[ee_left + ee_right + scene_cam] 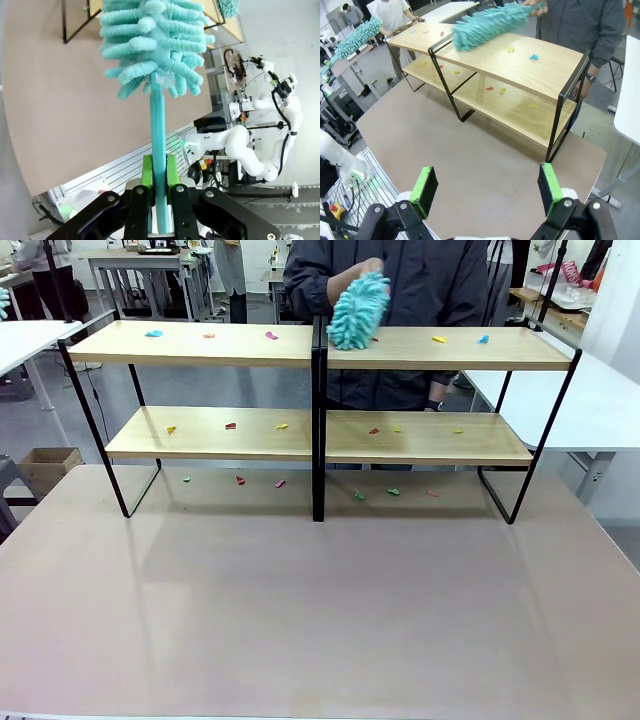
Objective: Clean the shelves.
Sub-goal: Clean a randomly selected level of the Shelf with the Duster.
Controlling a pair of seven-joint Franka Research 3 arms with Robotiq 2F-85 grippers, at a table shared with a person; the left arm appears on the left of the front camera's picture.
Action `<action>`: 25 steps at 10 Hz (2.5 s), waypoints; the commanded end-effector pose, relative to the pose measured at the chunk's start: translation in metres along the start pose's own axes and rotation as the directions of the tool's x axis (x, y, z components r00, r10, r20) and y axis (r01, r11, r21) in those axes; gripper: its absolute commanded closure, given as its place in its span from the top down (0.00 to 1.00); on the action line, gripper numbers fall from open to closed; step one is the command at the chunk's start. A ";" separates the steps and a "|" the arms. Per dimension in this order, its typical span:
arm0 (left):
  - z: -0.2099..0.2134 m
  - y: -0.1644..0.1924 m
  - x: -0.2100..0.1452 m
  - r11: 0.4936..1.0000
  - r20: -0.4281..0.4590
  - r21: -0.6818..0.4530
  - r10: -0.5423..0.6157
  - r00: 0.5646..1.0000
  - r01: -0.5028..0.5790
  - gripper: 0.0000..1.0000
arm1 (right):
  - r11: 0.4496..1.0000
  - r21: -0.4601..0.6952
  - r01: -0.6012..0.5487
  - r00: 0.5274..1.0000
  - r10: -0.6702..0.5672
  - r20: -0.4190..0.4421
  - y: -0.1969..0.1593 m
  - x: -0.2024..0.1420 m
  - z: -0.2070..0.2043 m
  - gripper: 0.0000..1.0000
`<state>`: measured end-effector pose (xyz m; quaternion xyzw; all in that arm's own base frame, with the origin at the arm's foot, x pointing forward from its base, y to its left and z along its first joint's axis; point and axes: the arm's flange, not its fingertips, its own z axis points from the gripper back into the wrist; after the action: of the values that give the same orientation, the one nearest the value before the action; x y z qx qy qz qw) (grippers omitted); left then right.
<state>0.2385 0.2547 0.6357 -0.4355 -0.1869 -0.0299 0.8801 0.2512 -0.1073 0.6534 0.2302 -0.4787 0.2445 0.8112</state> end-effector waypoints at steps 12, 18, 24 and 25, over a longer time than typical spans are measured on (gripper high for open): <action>-0.228 -0.296 0.069 0.993 -0.047 0.062 -0.099 0.994 0.101 0.12 | 1.000 0.008 -0.002 1.000 0.002 0.005 0.000 0.001 0.000 1.00; -0.350 -0.304 0.070 0.966 -0.104 0.250 -0.044 0.994 0.068 0.12 | 1.000 0.008 -0.002 1.000 0.002 0.005 0.000 0.001 0.000 1.00; -0.405 -0.281 0.118 0.958 -0.070 0.288 0.036 0.997 -0.014 0.12 | 1.000 0.008 -0.002 1.000 0.002 0.005 0.000 0.001 0.000 1.00; -0.408 -0.275 0.120 0.952 -0.065 0.305 0.037 0.997 -0.016 0.12 | 1.000 0.008 -0.002 1.000 0.002 0.005 0.000 0.001 0.000 1.00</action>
<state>0.4171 -0.2204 0.6567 -0.3064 -0.1468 -0.0164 0.9404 0.2511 -0.1072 0.6536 0.2299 -0.4787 0.2446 0.8113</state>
